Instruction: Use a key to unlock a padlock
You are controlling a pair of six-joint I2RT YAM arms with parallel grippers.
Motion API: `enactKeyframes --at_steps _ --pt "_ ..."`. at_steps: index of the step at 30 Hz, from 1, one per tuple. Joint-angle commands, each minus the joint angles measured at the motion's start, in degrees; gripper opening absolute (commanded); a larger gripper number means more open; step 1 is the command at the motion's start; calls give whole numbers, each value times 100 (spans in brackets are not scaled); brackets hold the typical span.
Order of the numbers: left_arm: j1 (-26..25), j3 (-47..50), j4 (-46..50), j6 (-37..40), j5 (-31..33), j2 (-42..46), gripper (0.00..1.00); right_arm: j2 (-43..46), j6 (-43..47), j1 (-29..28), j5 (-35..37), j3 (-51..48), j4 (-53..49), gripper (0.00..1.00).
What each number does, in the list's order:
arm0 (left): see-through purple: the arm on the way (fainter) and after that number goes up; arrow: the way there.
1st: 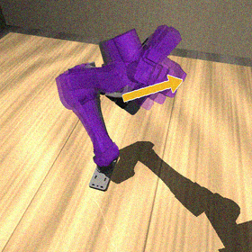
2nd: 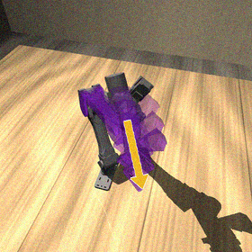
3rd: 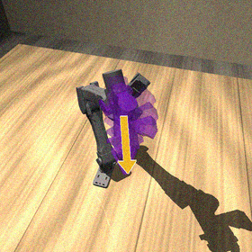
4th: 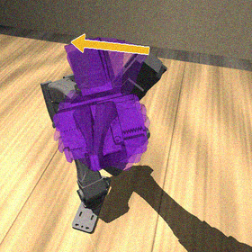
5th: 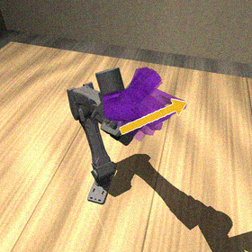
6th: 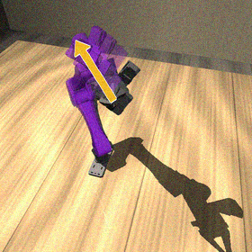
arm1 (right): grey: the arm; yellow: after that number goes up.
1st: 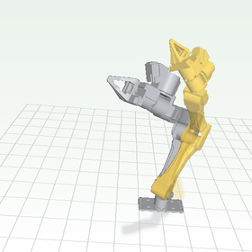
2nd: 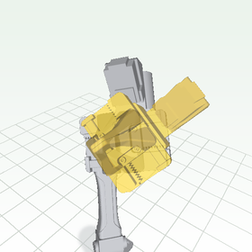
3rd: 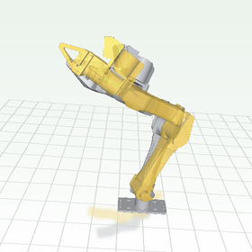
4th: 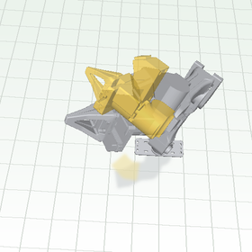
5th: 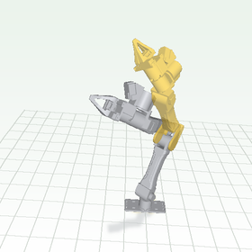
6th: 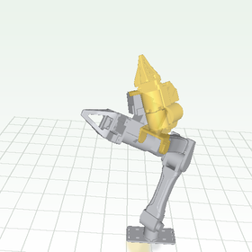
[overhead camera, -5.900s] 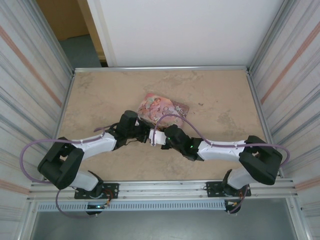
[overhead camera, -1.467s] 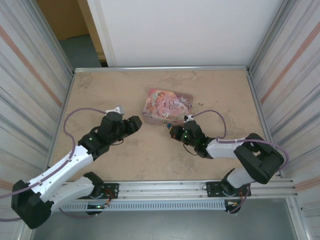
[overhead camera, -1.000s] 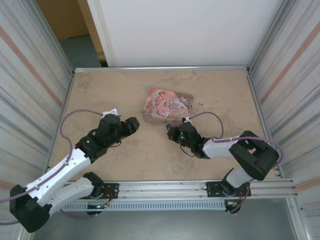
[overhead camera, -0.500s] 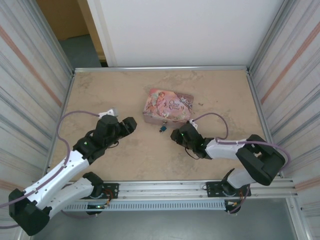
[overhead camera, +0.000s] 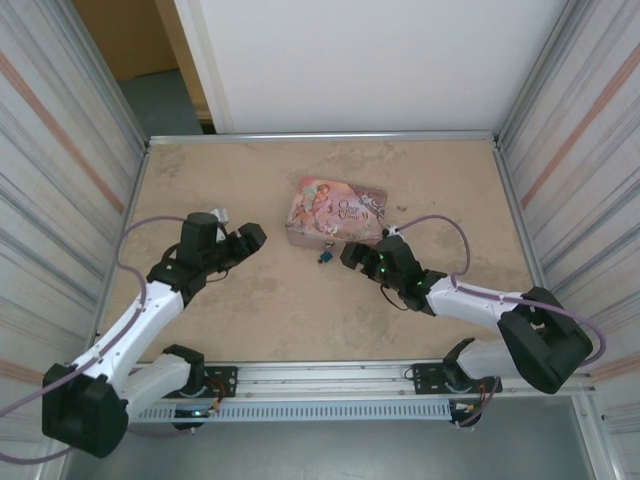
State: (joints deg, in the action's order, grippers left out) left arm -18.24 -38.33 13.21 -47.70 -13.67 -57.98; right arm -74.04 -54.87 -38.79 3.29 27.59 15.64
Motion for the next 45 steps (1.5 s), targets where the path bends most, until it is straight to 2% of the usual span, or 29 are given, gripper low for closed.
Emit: enactKeyframes --at_steps 1,7,15,24,28,35,45 --pt "250 -70 -330 286 -979 -400 75 126 159 140 -406 -89 235 99" --pt "339 -638 -464 831 -1351 -1442 71 28 135 339 -910 -75 623 99" --pt "356 -1471 -617 1241 -1654 -2687 70 -251 80 382 -1159 51 840 99" --pt "347 -2501 -252 1686 -2029 -3912 70 -427 410 381 -1076 245 724 99" --pt "330 -2811 -85 1818 -2078 -4337 66 -514 485 380 -1017 247 810 99" --pt "190 -2980 248 1997 -1851 -4720 62 -641 943 445 -1164 381 744 99" --pt "-113 -2471 135 1708 -1539 -4545 59 -743 2110 866 -1727 739 277 99"
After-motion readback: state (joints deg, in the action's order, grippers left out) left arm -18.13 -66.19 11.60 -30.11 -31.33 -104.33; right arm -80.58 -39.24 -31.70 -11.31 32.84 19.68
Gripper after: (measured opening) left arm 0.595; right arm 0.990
